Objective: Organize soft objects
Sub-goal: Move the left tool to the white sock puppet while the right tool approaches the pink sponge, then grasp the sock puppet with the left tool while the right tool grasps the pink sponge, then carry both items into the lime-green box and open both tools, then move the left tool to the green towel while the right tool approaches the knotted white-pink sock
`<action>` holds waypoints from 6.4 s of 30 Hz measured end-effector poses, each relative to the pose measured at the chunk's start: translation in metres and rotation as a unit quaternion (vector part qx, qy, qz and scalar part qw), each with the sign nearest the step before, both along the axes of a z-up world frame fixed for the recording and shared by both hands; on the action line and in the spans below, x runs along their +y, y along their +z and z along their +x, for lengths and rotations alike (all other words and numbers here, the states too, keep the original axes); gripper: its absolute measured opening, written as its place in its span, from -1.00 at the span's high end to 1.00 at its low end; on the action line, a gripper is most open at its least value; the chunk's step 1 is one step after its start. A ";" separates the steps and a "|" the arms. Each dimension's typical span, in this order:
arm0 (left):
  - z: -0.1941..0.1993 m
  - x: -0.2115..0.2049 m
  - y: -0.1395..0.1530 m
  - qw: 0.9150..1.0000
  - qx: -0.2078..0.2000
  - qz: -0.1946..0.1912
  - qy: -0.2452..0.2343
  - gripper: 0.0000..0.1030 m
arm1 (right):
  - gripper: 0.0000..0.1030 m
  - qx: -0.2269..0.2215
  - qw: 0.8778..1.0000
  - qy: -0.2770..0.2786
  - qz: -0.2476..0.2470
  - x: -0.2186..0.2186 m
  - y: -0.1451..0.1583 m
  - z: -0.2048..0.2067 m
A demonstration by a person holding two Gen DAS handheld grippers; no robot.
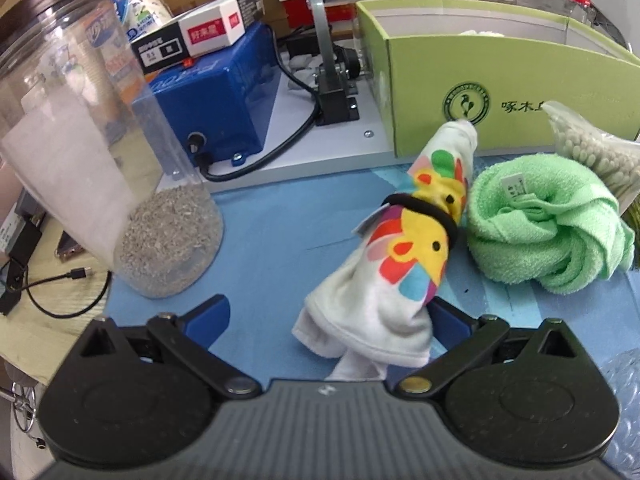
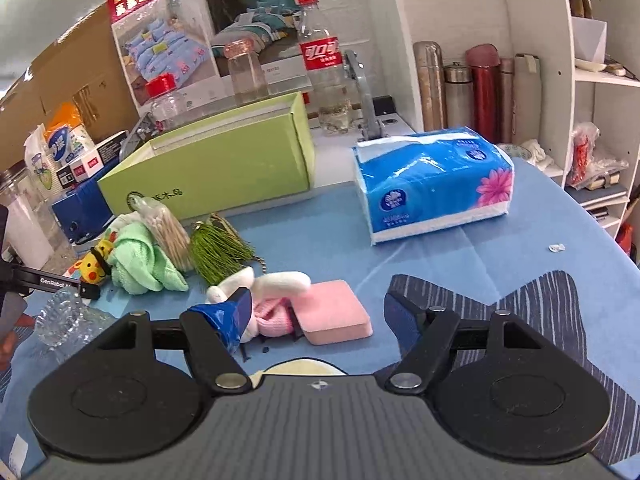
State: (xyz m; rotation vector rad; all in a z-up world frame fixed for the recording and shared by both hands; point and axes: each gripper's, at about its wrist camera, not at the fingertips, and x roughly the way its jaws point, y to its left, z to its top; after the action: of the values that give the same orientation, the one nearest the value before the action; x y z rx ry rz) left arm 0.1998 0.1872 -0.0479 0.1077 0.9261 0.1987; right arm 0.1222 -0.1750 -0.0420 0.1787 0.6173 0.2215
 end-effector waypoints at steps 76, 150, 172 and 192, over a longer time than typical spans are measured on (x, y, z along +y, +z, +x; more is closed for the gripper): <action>0.033 0.006 -0.007 0.998 -0.015 -0.010 -0.062 -0.99 | -0.19 0.027 0.990 0.132 -0.032 0.064 -0.014 0.036; 0.161 -0.017 0.103 0.983 -0.097 -0.139 -0.072 -0.80 | 0.43 -0.040 0.995 0.093 0.019 0.083 0.050 0.253; 0.009 -0.018 0.096 0.986 -0.109 -0.097 -0.076 -0.80 | 0.16 -0.089 0.989 0.103 0.050 0.053 0.076 0.102; -0.007 -0.021 0.046 0.997 -0.036 -0.070 -0.005 -0.80 | 0.12 -0.082 0.990 -0.038 0.112 -0.011 -0.001 -0.048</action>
State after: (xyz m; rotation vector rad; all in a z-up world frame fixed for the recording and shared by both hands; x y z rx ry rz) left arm 0.1932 0.1664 -0.0018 -0.0249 0.8652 0.1263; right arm 0.0742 -0.1864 -0.0432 0.3963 0.4206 0.2296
